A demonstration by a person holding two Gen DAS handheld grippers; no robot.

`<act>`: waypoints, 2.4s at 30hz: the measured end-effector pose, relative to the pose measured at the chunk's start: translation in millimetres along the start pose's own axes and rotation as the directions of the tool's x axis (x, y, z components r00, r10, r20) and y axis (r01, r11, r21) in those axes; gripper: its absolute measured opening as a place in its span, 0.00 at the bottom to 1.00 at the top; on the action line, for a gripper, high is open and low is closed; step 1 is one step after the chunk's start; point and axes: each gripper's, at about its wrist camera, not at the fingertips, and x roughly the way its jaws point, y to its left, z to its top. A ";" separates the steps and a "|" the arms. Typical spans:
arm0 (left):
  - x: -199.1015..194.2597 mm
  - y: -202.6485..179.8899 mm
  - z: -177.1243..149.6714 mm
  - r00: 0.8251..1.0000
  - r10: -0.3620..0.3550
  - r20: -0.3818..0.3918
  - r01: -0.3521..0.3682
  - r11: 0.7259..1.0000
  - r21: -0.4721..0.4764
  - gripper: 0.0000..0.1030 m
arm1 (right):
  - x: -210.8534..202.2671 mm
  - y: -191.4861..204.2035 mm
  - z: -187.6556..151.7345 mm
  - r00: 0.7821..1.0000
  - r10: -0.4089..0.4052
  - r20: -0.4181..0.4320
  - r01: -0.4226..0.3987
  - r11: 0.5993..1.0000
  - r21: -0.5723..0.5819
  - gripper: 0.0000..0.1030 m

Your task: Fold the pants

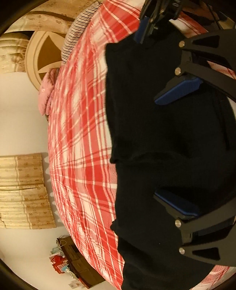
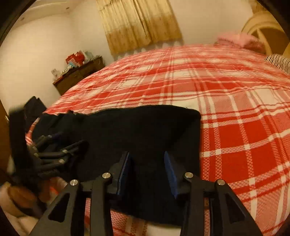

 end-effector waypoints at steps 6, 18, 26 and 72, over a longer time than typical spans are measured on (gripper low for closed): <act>-29.8 23.4 1.9 0.994 0.061 0.088 -0.061 0.998 0.003 0.94 | -22.0 21.6 18.8 0.997 0.050 0.063 -0.050 0.999 -0.011 0.45; -94.7 224.8 -31.4 0.904 0.423 0.061 -0.343 0.804 -0.485 0.94 | 43.1 51.9 21.3 0.988 0.149 0.042 -0.155 0.969 0.193 0.57; -81.4 272.7 -57.3 0.916 0.400 -0.027 -0.318 0.685 -0.656 0.89 | 44.2 70.1 12.6 0.995 0.080 0.057 -0.085 0.993 0.082 0.61; -101.5 198.9 1.8 0.941 0.260 0.215 -0.124 0.859 -0.496 0.10 | 29.9 46.3 29.1 0.986 0.162 0.034 -0.166 0.971 0.174 0.63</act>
